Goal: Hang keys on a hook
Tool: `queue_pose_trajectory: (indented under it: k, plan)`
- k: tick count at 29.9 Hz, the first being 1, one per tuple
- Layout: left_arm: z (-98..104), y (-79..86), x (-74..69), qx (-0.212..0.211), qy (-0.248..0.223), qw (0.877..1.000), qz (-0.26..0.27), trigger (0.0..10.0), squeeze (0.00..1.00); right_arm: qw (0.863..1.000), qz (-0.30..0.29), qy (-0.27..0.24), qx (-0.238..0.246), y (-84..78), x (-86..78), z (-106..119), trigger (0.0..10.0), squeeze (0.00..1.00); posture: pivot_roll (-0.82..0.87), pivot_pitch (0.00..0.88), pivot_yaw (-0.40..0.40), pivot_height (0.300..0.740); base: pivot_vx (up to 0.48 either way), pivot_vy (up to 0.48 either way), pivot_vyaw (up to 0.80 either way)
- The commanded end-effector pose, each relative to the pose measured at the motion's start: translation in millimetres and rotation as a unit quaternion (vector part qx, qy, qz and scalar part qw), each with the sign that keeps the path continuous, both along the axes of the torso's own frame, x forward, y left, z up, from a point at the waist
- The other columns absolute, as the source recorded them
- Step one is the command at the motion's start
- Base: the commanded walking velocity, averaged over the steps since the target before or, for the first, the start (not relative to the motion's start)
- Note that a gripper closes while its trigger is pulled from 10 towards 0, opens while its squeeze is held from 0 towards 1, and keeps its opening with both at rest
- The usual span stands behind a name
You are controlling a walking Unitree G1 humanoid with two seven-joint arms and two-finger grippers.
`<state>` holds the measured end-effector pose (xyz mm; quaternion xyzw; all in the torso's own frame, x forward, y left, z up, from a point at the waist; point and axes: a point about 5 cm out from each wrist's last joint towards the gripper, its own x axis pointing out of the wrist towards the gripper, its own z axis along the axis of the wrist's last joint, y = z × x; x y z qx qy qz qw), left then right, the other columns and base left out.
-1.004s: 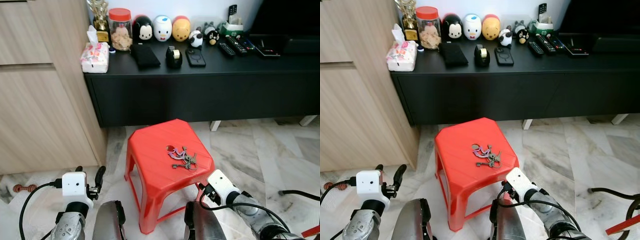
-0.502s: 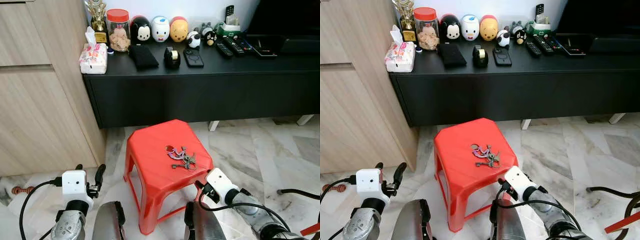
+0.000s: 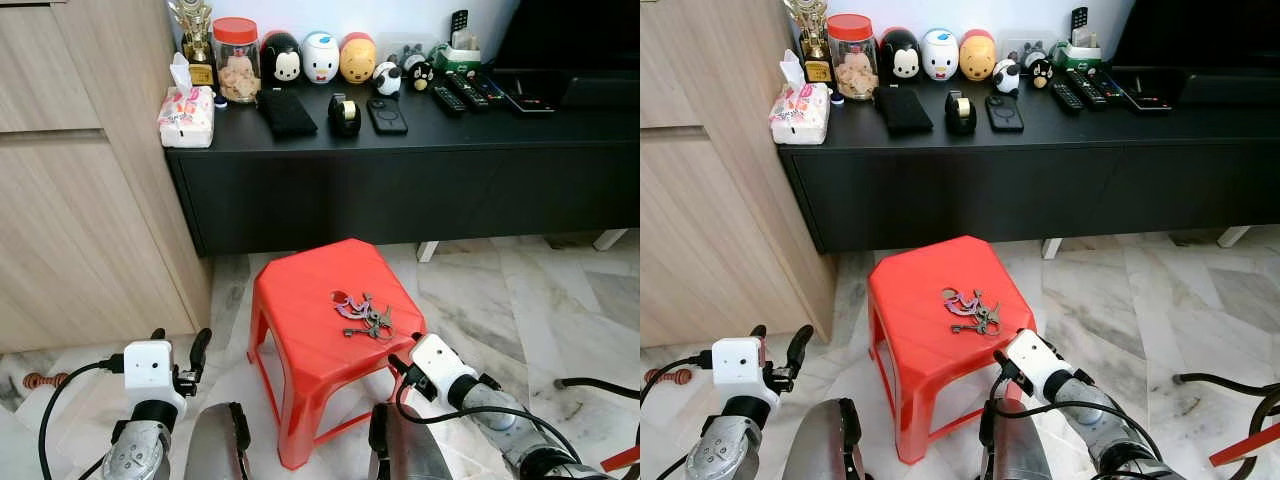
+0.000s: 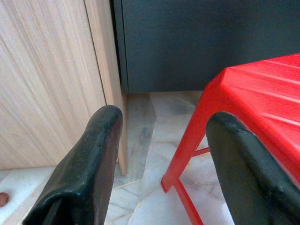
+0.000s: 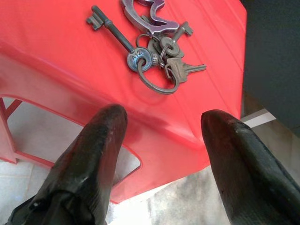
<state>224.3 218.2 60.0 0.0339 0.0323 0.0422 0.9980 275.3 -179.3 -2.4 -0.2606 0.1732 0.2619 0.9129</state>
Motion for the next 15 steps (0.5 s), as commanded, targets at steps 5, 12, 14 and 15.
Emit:
queue_pose_trajectory:
  k: [5,12,14,15]
  plan:
    - [2,-2.0,-0.3,-0.003,-0.006,1.0,-0.002,10.0,0.0,0.999,-0.006,-0.002,-0.051,-9.2,1.5,-1,10.0,0.0,0.06,0.085,-0.093,0.568,0.0,0.0,0.0]
    - [3,-1.9,-0.8,-0.003,-0.008,1.0,-0.001,10.0,0.0,0.996,-0.036,-0.045,-0.075,-14.8,2.7,2,10.0,0.0,0.07,0.092,-0.094,0.568,0.0,0.0,0.0]
    - [3,-1.9,-0.9,-0.002,-0.008,1.0,-0.001,10.0,0.0,0.995,-0.043,-0.056,-0.077,-15.8,2.8,3,10.0,0.0,0.07,0.093,-0.093,0.568,0.0,0.0,0.0]
    - [3,-1.8,-1.2,-0.002,-0.008,1.0,-0.001,10.0,0.0,0.992,-0.061,-0.074,-0.08,-17.9,2.8,4,10.0,0.0,0.07,0.095,-0.093,0.568,0.0,0.0,0.0]
